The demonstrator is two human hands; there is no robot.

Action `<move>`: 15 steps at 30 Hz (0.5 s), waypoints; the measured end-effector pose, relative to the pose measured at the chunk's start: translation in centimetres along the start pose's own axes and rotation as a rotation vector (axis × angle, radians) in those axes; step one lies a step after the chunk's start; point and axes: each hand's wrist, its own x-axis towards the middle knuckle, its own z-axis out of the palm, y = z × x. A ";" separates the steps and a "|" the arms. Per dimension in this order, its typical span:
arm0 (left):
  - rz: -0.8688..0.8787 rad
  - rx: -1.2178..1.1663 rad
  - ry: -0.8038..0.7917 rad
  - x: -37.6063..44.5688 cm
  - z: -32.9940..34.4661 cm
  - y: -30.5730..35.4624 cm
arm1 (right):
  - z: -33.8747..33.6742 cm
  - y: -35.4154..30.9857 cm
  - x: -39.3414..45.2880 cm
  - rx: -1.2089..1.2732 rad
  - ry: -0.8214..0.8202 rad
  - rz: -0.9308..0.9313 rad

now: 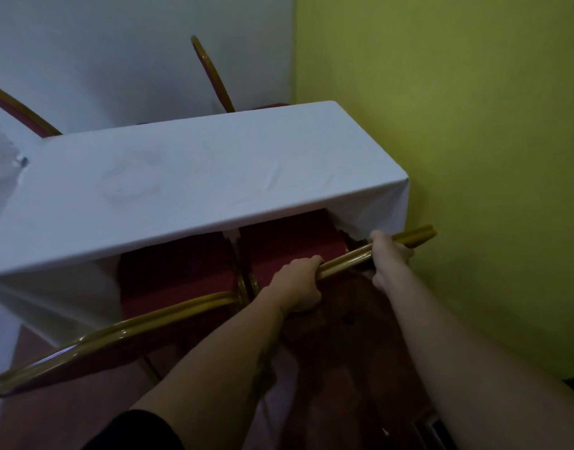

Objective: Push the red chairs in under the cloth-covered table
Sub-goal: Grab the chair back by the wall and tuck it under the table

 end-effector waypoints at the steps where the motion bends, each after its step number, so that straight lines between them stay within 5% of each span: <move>1: -0.004 0.027 0.029 -0.4 0.0 -0.4 | 0.0 0.2 0.2 0.016 -0.041 0.009; 7: -0.167 0.445 0.105 -4.8 -2.4 -4.6 | 2.2 4.5 -3.1 0.106 -0.368 0.301; 12: -0.493 0.595 0.039 -8.8 -5.1 -9.2 | 4.5 6.4 -4.7 0.086 -0.331 0.274; 15: -0.487 0.558 0.075 -9.7 -5.3 -10.3 | 5.3 6.4 -4.8 0.065 -0.306 0.274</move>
